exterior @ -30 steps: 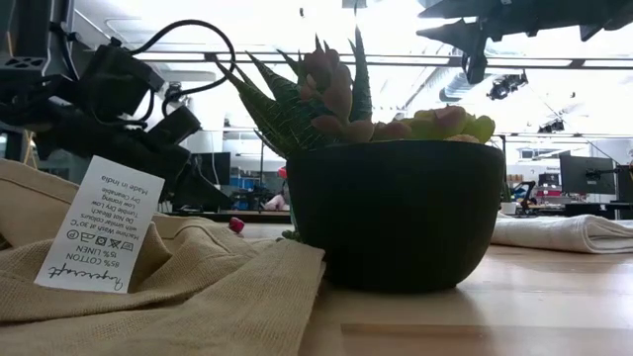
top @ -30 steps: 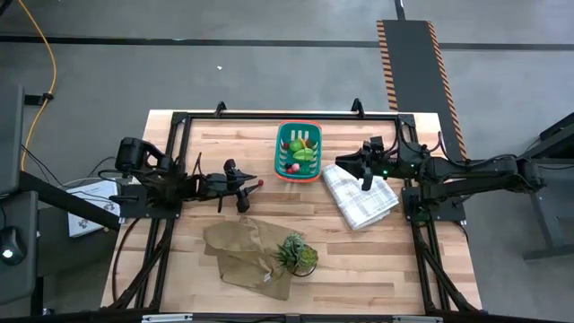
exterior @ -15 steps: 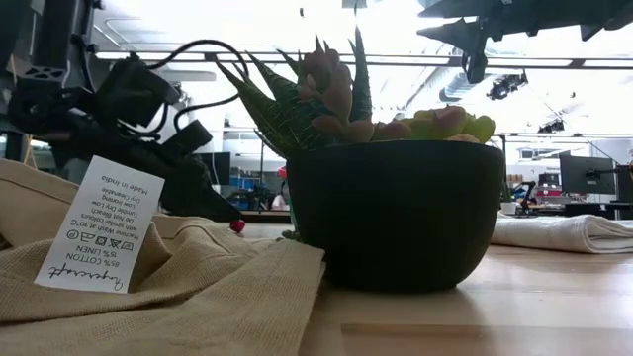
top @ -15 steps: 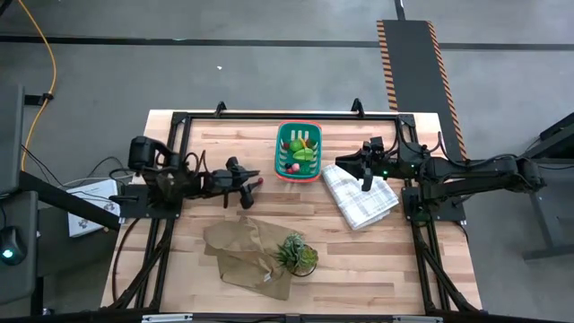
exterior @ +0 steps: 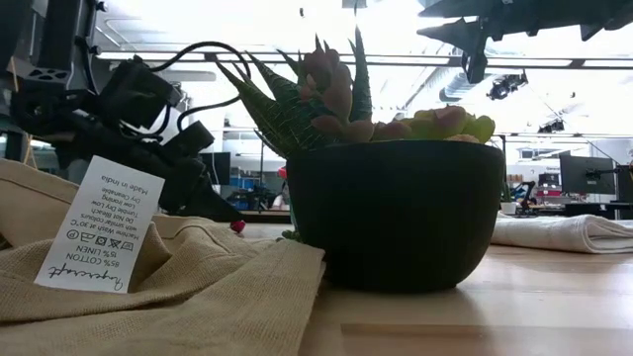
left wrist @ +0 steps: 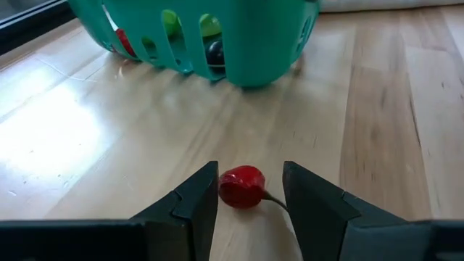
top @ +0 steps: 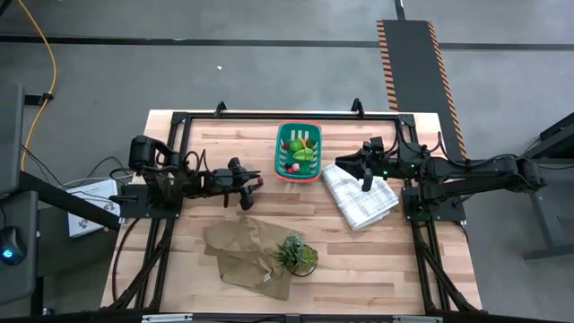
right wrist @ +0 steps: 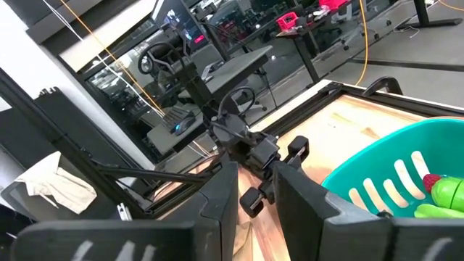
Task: Pick and placing Produce into tupperware
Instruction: Put the red cherry into the green basket
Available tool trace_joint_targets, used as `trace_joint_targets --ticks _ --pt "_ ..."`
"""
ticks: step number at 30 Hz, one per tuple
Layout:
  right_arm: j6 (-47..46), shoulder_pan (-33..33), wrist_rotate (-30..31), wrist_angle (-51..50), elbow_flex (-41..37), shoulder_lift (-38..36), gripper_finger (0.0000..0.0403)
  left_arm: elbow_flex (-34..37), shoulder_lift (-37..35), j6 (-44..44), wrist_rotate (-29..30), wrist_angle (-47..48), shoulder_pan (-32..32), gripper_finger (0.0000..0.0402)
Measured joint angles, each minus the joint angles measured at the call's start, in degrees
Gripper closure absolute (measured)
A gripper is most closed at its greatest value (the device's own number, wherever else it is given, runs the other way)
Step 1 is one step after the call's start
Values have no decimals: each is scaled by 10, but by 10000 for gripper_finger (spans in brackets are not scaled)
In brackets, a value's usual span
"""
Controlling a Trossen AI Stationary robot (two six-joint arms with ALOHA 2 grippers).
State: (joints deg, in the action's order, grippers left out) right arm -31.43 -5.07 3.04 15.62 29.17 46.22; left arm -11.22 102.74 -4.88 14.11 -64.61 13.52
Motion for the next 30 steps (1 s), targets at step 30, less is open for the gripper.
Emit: trace_joint_targets --ticks 30 --pt "4 0 -1 0 0 0 324 -18 14 17 -2 4 0 259"
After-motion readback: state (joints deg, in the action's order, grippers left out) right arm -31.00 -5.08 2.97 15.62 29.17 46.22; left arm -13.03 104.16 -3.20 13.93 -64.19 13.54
